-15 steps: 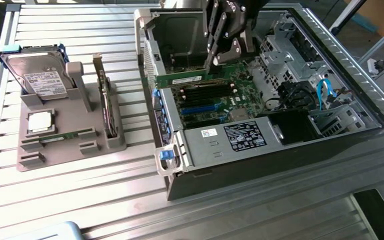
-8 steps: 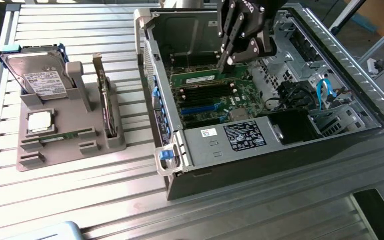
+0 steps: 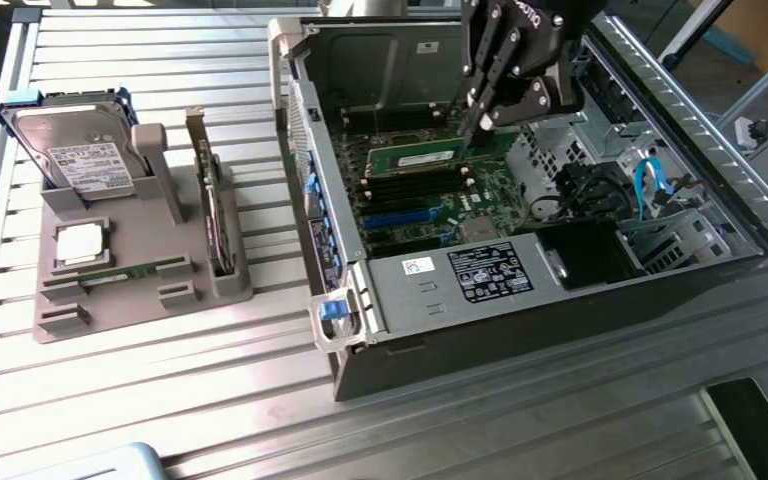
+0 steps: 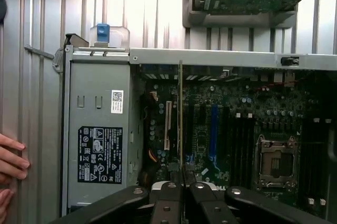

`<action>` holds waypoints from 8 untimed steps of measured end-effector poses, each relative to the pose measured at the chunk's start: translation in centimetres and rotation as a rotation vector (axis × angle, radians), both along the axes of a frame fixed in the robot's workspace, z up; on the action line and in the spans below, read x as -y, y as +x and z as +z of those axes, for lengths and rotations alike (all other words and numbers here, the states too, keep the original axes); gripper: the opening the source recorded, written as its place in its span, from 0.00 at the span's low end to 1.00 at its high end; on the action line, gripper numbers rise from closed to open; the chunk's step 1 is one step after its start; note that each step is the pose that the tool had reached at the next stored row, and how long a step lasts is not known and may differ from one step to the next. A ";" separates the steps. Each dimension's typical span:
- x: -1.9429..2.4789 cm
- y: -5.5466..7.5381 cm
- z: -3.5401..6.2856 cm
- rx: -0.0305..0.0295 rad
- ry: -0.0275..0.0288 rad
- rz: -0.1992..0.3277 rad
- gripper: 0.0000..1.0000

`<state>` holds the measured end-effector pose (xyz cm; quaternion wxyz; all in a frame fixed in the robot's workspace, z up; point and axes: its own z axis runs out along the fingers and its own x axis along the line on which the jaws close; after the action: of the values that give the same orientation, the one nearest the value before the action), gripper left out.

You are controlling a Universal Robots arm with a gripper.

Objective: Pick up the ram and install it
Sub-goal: 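Pick up the ram and move it above insertion slot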

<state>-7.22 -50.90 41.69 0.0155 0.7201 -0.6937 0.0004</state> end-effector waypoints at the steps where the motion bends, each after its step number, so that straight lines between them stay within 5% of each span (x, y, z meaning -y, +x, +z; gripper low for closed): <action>1: 0.05 0.6 0.00 0.0000 0.0000 0.000 0.12; 8: 0.25 2.8 0.00 0.0000 0.0000 0.000 0.12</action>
<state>-4.43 -51.15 41.69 0.0155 0.7201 -0.6937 0.0004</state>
